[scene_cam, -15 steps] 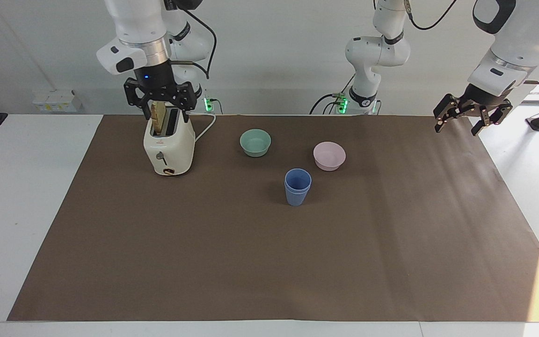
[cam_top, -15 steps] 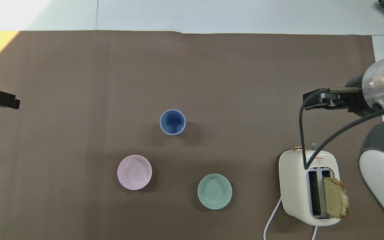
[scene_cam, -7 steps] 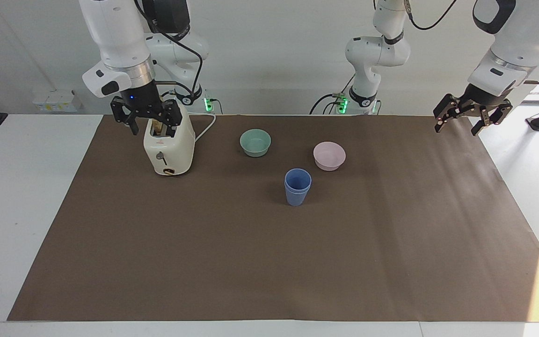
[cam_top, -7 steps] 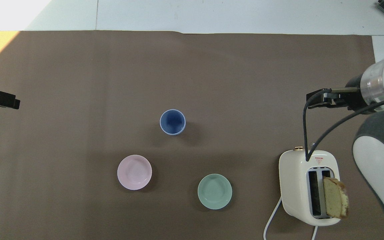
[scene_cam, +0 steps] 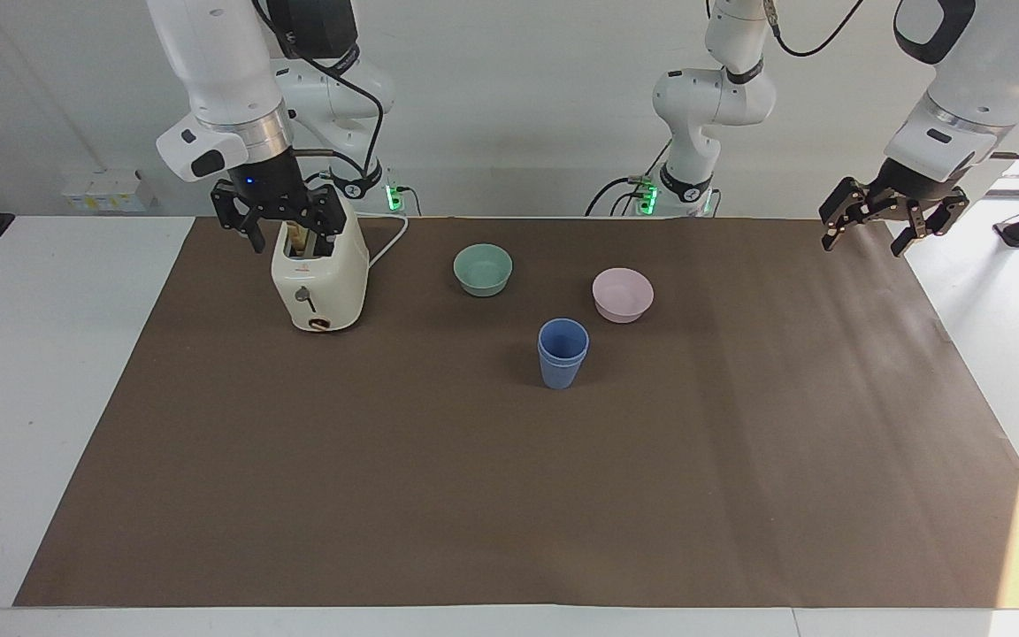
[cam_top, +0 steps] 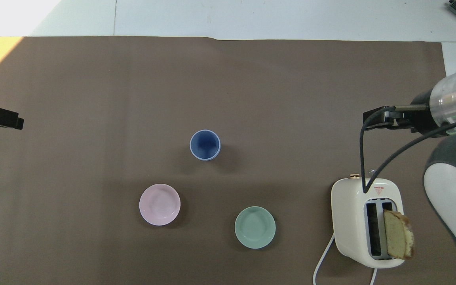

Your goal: Stack blue cups with both arms

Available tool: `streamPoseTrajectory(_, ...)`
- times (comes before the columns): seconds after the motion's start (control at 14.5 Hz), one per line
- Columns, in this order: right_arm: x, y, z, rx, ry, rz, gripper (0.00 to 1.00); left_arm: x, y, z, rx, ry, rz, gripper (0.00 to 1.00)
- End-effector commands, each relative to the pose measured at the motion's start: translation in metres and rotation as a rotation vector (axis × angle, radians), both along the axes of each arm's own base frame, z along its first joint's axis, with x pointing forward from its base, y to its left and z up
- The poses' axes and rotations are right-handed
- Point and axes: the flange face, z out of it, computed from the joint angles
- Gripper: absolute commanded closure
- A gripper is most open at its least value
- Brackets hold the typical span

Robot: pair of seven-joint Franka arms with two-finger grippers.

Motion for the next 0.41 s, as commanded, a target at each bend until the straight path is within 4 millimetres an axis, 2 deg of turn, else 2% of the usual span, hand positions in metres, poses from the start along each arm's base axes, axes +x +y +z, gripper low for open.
streamPoseTrajectory(0.0,-0.0068,-0.0042,0.0,0.032,-0.003,-0.031,0.0,0.0001,0.0039,0.0047,0.009,0.001,-0.002,0.0)
streamPoseTrajectory(0.34,-0.0059,-0.0052,0.0007,0.031,-0.011,-0.022,0.0,-0.0002,0.0039,0.0044,0.01,0.004,-0.01,0.0)
